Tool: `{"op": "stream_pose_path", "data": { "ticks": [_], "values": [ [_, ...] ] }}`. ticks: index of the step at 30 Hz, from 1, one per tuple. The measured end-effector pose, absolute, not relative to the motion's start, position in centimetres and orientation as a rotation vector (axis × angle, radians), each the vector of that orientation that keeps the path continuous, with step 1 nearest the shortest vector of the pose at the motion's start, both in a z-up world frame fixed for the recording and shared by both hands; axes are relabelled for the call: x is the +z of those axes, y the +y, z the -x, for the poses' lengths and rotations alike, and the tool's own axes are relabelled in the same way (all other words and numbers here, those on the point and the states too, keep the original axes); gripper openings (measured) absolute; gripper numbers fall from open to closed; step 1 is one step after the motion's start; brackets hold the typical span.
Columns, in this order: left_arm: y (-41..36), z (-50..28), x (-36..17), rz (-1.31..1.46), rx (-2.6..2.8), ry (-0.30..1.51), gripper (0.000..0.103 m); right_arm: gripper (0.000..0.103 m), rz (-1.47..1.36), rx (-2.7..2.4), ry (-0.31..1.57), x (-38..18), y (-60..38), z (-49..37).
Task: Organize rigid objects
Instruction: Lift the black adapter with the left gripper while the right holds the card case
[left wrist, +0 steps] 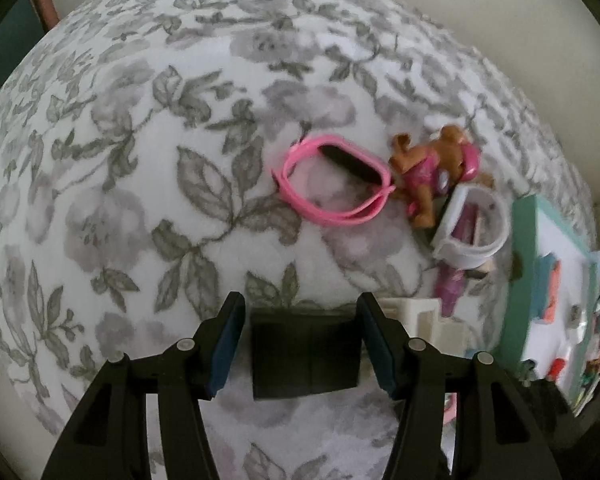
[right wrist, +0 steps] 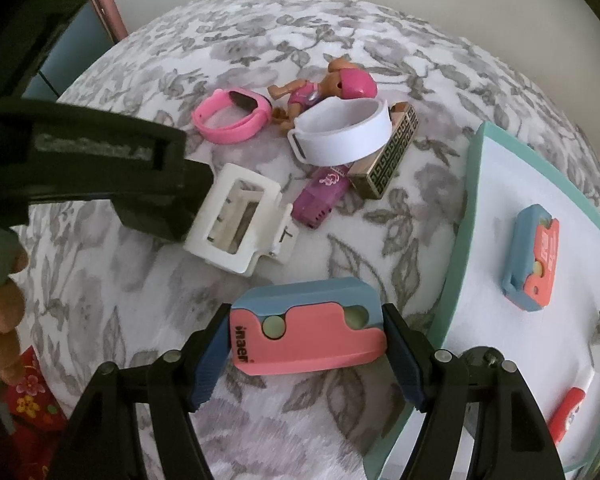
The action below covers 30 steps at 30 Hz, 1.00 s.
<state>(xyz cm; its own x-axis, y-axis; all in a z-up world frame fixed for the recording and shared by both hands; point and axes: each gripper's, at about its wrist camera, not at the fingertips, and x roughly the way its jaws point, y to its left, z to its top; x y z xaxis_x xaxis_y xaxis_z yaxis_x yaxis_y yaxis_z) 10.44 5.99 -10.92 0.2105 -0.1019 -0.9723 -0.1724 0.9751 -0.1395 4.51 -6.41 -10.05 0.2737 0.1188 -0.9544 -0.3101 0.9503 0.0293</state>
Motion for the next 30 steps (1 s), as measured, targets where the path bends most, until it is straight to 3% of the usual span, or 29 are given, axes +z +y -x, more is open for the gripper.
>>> {"op": "stream_pose_path", "data": {
  "ticks": [19,30],
  "values": [
    [7.1,-7.7,-10.7,0.228,0.037,1.408,0.059,0.074,0.208,0.278,1.266,-10.1,-6.1,-4.1],
    [7.8,-5.7,-10.6,0.243,-0.005,1.411,0.069,0.074,0.211,0.281,1.281,-9.9,-6.0,-3.5]
  ]
}}
